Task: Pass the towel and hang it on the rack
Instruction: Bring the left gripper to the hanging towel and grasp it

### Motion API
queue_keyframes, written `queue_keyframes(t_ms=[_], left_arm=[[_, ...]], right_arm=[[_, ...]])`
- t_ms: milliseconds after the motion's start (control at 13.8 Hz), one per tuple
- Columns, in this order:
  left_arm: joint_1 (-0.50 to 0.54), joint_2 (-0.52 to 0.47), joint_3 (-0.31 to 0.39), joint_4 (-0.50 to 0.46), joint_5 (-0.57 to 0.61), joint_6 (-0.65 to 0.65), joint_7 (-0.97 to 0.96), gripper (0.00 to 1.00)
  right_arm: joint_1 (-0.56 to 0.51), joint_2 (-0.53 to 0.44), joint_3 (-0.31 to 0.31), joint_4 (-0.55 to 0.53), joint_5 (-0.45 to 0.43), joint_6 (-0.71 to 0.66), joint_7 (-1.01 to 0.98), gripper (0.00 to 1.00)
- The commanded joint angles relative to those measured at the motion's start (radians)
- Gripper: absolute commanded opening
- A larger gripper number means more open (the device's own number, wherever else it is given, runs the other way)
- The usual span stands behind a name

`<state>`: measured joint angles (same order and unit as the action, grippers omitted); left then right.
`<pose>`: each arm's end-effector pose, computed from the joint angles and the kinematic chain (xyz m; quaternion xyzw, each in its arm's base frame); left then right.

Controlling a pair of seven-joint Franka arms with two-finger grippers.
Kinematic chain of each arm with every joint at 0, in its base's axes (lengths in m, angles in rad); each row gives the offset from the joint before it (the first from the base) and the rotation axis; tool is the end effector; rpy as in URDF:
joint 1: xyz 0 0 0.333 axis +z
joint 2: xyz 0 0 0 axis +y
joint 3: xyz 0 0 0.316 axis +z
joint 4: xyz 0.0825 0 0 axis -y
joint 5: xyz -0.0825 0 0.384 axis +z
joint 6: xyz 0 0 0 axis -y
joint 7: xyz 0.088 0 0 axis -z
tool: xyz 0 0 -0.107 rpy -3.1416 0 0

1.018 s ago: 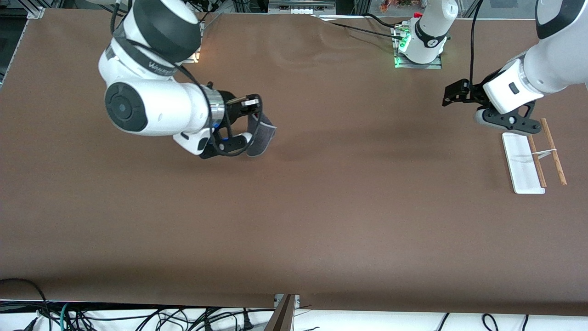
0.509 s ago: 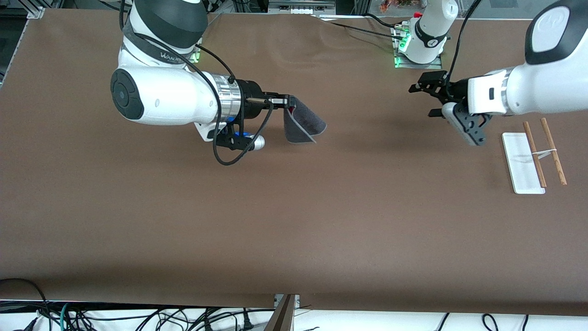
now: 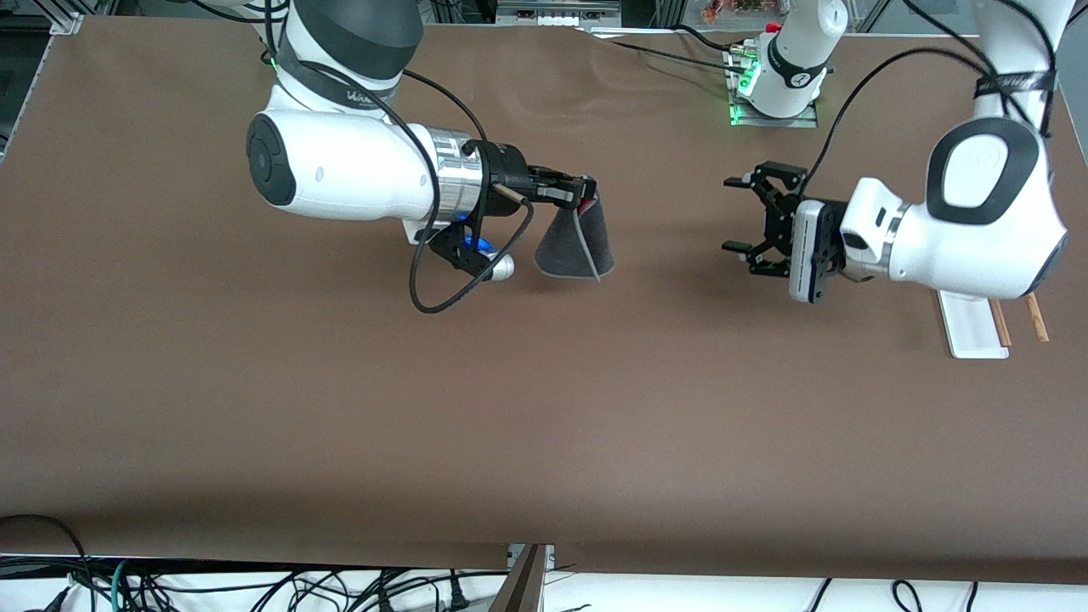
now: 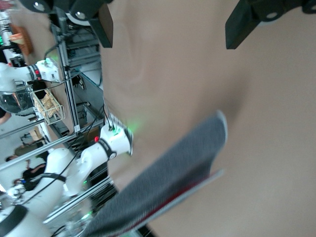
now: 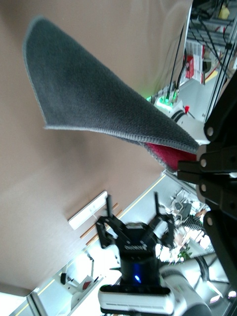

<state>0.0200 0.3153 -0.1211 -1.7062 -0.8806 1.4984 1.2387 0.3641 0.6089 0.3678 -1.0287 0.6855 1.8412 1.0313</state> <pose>0.5878 -0.1405 0.4197 0.7271 -0.4766 0.0382 0.4927 0.5773 0.4619 0.5621 -0.8702 0.2221 0.2519 0.3604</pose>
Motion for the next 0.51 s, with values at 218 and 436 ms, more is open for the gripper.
queue_keyframes(t_ms=[218, 436], left_arm=[[-0.022, 0.139, -0.006, 0.011, -0.248, 0.140, 0.402, 0.74], [-0.043, 0.172, -0.006, 0.007, -0.357, 0.174, 0.484, 0.73]], right_arm=[[0.062, 0.019, 0.005, 0.009, 0.011, 0.102, 0.079, 0.00], [0.082, 0.023, 0.003, 0.009, 0.006, 0.136, 0.098, 0.00]])
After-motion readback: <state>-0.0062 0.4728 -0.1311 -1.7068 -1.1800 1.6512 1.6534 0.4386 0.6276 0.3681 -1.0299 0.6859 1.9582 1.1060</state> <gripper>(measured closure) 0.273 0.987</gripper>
